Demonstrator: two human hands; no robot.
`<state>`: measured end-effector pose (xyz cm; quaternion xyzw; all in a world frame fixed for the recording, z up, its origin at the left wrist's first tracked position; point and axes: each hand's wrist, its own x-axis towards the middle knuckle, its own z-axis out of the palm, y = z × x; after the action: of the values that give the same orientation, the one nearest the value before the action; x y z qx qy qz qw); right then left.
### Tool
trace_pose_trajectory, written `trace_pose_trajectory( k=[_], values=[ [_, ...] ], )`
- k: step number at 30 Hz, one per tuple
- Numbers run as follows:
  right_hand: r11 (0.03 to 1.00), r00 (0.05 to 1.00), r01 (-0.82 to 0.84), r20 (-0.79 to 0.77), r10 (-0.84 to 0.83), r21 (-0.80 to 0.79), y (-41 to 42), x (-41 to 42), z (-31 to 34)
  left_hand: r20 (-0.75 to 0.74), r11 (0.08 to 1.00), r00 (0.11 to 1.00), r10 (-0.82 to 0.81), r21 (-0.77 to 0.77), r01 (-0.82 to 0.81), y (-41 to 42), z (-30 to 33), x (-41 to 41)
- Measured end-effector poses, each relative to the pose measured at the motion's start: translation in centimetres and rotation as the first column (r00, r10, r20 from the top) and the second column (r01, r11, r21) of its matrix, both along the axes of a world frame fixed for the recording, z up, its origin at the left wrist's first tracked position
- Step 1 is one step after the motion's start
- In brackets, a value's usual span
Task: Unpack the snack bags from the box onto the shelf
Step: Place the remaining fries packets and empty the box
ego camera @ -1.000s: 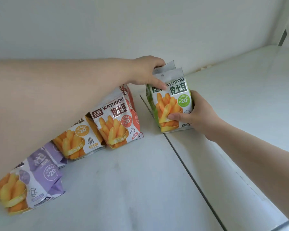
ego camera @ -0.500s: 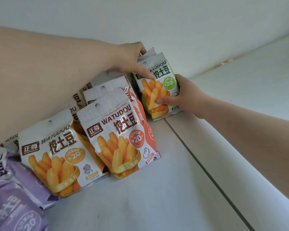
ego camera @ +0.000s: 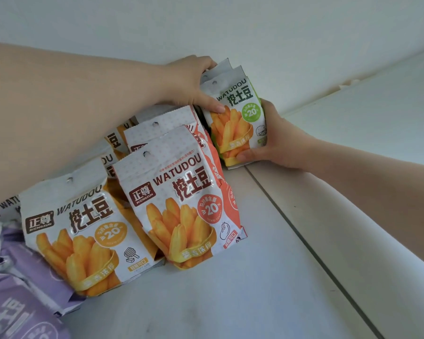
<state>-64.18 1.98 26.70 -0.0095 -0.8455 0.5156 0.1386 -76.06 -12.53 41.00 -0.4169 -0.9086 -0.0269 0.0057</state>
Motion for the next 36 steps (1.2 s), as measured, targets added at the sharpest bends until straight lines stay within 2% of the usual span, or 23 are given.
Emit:
trace_pose_trajectory(
  k=[7, 13, 21, 27, 36],
  values=[
    [0.992, 0.999, 0.050, -0.007, -0.049, 0.114, 0.0, -0.5, 0.4, 0.051, 0.999, 0.998, -0.037, -0.002, 0.037, 0.1, -0.2, 0.5],
    [1.000, 1.000, -0.014, 0.003, 0.014, -0.001, 0.0, -1.1, 0.2, 0.017, 0.999, 0.999, -0.033, 0.014, 0.033, 0.0, -0.3, -0.1],
    [1.000, 1.000, 0.007, -0.013, -0.006, 0.026, 0.0, -1.1, 0.0, -0.035, 1.000, 0.999, -0.017, 0.011, 0.017, 0.0, -0.4, 0.1],
    [0.999, 1.000, 0.019, -0.007, -0.020, -0.039, 0.0, -0.8, 0.4, -0.044, 1.000, 0.999, -0.010, 0.007, 0.010, -0.5, -0.2, 0.0],
    [1.000, 1.000, 0.026, 0.011, -0.026, 0.004, -0.5, -0.7, 0.5, -0.099, 0.999, 0.995, -0.001, -0.047, -0.003, -0.6, -0.2, -0.2]
  ],
)
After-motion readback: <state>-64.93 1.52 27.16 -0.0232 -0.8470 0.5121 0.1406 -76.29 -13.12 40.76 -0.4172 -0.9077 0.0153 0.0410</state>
